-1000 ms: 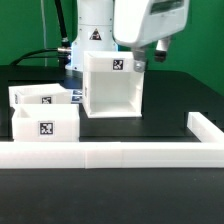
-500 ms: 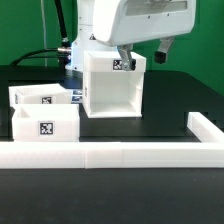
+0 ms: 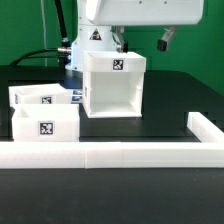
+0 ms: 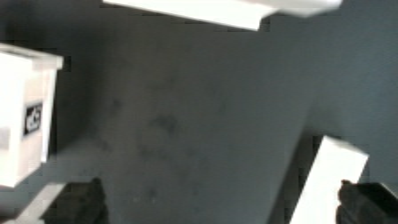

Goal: Assemble drawer

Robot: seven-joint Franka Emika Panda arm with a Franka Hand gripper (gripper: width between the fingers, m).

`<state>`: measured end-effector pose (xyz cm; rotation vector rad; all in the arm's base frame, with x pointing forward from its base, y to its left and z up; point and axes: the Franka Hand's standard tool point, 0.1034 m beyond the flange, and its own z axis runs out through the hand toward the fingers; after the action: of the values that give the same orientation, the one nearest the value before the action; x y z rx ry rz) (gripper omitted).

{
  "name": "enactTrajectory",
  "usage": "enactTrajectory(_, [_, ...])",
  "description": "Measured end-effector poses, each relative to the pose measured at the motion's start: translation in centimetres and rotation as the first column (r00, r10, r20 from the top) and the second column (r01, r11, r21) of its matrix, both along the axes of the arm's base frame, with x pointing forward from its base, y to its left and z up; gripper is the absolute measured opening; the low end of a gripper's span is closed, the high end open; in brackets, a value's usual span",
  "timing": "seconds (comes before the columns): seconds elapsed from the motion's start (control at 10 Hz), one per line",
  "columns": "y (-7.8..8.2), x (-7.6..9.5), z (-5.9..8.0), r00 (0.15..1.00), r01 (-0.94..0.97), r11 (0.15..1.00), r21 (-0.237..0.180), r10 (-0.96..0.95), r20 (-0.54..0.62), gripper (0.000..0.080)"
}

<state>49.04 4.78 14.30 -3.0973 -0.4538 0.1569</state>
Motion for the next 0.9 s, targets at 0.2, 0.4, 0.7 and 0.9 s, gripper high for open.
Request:
enactTrajectory(0.2, [0.0, -2.9, 0.4, 1.0, 0.004, 1.0, -0.008, -0.004, 0.009, 0.065])
enactTrajectory(0.4, [0.1, -3.6, 0.1, 1.0, 0.001, 1.0, -0.009, 0.0, 0.014, 0.065])
enactTrajectory(0.7, [0.1, -3.6, 0.0, 1.0, 0.001, 1.0, -0.009, -0.001, 0.012, 0.065])
enactTrajectory(0.9, [0.4, -5.6, -0.5, 0.993, 0.119, 0.993, -0.024, -0.119, 0.01, 0.065])
